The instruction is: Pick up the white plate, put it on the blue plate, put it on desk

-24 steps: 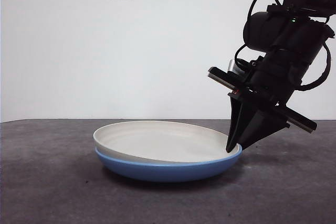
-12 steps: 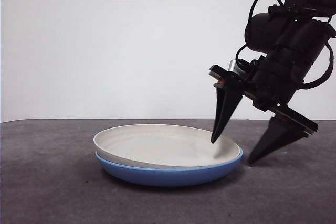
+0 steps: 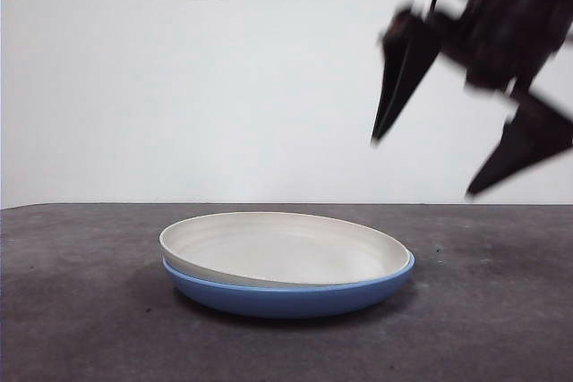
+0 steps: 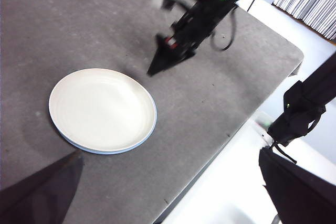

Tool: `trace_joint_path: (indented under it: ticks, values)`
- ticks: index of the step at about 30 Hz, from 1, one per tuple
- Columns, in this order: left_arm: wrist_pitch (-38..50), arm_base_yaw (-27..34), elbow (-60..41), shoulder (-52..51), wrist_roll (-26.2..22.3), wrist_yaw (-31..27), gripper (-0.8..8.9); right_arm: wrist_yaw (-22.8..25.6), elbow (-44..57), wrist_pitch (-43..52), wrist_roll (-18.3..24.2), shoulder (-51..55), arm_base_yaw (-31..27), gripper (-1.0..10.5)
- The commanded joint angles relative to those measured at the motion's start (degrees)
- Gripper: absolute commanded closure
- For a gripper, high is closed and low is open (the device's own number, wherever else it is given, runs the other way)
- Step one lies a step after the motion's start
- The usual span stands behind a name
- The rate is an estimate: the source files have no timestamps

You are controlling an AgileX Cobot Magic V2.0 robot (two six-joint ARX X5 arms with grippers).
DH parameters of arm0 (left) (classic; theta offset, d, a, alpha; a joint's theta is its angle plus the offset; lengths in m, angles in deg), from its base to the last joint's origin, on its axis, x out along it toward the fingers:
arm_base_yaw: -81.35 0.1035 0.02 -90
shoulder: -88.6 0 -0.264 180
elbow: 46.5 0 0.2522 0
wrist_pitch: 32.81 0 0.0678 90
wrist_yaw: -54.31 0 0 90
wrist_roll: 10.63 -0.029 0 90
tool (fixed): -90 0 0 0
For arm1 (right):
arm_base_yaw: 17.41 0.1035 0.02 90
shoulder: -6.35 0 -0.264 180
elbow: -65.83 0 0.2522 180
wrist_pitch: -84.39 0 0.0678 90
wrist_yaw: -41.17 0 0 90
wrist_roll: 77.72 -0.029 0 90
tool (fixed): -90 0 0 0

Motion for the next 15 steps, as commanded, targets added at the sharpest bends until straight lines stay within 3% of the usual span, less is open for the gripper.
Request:
trace_joint_path:
  ticks: [1,15]
  values:
    - [-0.2,-0.5,0.7,0.1,-0.2,-0.1,2.19,1.2,-1.0,-4.0,3.1,7.4,0.3,3.4]
    - [0.9,-0.5,0.7,0.1,-0.2,-0.1,2.19,1.4,-1.0,-24.7,4.5,48.1,0.3,3.4]
